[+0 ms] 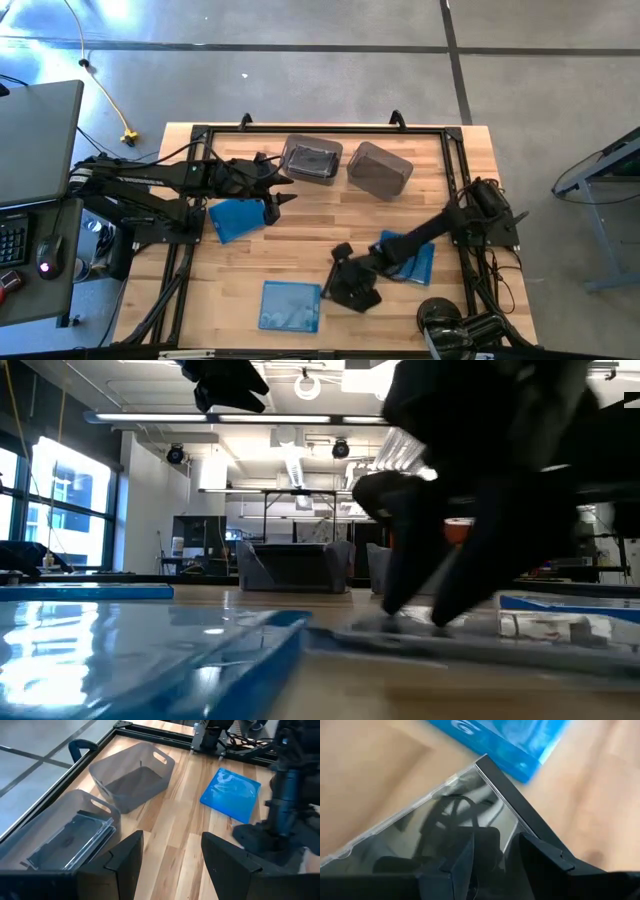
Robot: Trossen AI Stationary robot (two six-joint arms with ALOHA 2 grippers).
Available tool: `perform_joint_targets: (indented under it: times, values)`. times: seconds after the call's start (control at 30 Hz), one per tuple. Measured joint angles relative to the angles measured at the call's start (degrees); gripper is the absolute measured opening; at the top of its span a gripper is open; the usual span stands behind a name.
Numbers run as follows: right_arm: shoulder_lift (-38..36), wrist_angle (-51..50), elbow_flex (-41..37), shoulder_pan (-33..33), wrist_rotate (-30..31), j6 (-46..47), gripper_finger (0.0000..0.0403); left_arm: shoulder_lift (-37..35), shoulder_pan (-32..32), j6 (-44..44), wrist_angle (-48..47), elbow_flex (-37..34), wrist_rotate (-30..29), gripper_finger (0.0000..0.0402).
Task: Pick & place jewel cases by type
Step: Put the black CD case into the left black bin
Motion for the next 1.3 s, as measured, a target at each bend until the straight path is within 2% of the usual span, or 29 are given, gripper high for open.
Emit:
perform_joint_targets:
  times: [0.2, 0.37, 0.5, 0.6, 0.73, 0.87, 1.0, 1.13, 1.3]
  values:
    - [0.0, 0.2, 0.0, -8.2, 3.2, -5.0, 0.0156, 0.0, 0.0, -0.3, -0.9, 0.0, 0.0, 0.0198]
    - [0.2, 6.1, -0.3, -14.5, 6.3, -13.1, 0.0156, 0.0, 0.0, -0.4, -3.6, 0.0, 0.0, 0.0198]
    - [0.2, 11.8, -0.2, -18.2, 6.9, -13.4, 0.0156, 0.0, 0.0, -0.4, -5.7, 0.0, 0.8, 0.0198]
    - [-0.1, 12.1, -0.2, -19.1, 7.9, -14.1, 0.0156, 0.8, 0.0, -0.4, -8.5, 0.1, 0.8, 0.0198]
    - [-2.8, 7.7, -0.2, -18.8, 11.5, -16.4, 0.0156, 3.4, 0.0, -0.3, -13.5, 0.1, 1.0, 0.0198]
    - [-6.0, -1.7, -0.2, -18.7, 12.4, -11.6, 0.0156, 7.6, 0.0, -0.2, -16.0, 0.0, 3.3, 0.0198]
    - [-8.6, -10.5, -0.2, -18.8, 14.0, -6.5, 0.0156, 12.4, 0.0, 1.4, -14.9, 0.1, 6.8, 0.0198]
    - [-9.6, -18.5, -0.2, -19.8, 14.7, -6.2, 0.0156, 17.5, 0.0, 5.6, -11.4, 0.0, 11.5, 0.0198]
    - [-9.6, -22.9, -0.2, -21.9, 9.8, -4.1, 0.0156, 23.5, 0.0, 11.0, -4.9, 0.1, 19.7, 0.0198]
